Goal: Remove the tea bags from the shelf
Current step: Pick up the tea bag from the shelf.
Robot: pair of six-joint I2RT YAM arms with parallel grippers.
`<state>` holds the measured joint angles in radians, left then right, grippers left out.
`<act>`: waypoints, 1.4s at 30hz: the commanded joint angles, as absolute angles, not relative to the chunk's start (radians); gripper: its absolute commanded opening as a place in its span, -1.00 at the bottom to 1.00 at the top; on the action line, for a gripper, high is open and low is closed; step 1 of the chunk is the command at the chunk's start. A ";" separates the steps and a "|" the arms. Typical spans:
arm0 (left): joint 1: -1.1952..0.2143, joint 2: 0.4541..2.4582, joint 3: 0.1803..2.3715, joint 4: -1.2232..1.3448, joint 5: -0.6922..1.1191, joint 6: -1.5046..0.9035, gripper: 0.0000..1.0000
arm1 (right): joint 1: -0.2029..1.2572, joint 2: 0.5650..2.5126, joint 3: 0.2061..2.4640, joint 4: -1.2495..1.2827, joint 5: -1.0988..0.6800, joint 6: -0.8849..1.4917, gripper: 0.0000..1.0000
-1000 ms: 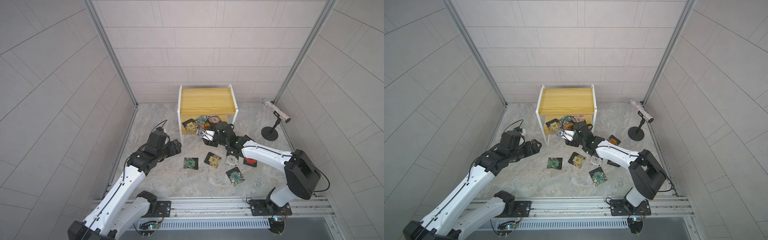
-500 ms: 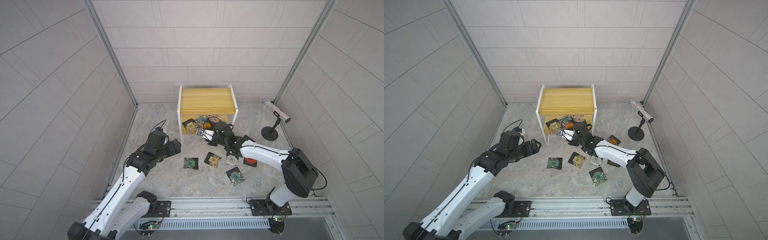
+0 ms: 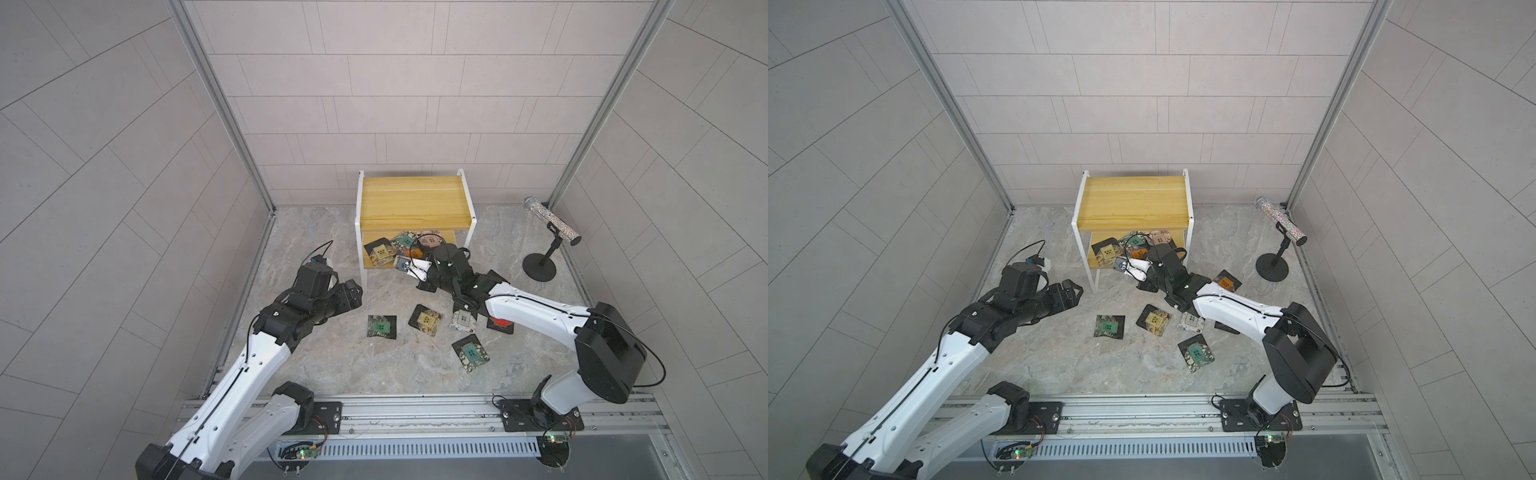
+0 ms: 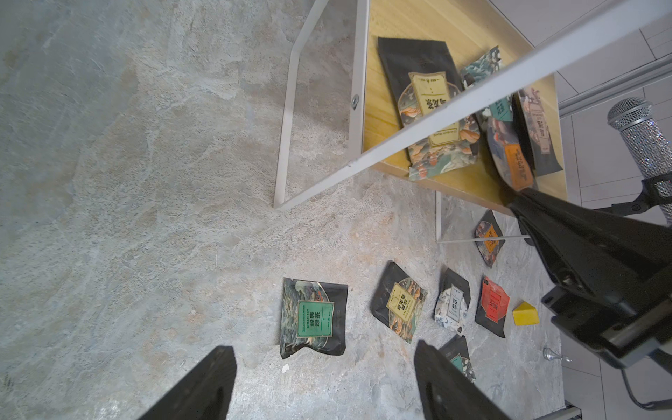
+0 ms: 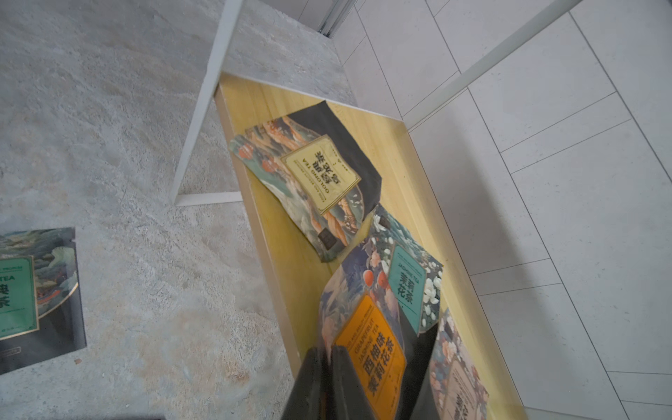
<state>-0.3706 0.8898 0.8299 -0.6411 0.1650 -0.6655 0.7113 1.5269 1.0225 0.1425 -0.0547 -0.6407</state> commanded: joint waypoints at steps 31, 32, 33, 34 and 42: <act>-0.364 0.834 0.848 -0.657 0.170 -0.675 0.70 | 0.781 1.317 1.001 0.133 -0.068 -0.644 -1.00; -0.364 0.835 0.850 -0.657 0.171 -0.675 0.70 | 0.786 1.309 0.998 0.131 -0.068 -0.643 -1.00; -0.364 0.834 0.852 -0.657 0.171 -0.673 0.70 | 0.790 1.303 0.994 0.130 -0.070 -0.642 -1.00; -0.364 0.835 0.851 -0.658 0.173 -0.672 0.70 | 0.795 1.297 0.990 0.124 -0.071 -0.643 -1.00; -0.364 0.844 0.861 -0.663 0.176 -0.664 0.70 | 0.850 1.225 0.969 0.067 -0.062 -0.641 -1.00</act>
<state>-0.3706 0.8463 0.8284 -0.6487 0.1761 -0.6765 0.8318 1.2686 0.9848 0.0975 -0.0658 -0.6468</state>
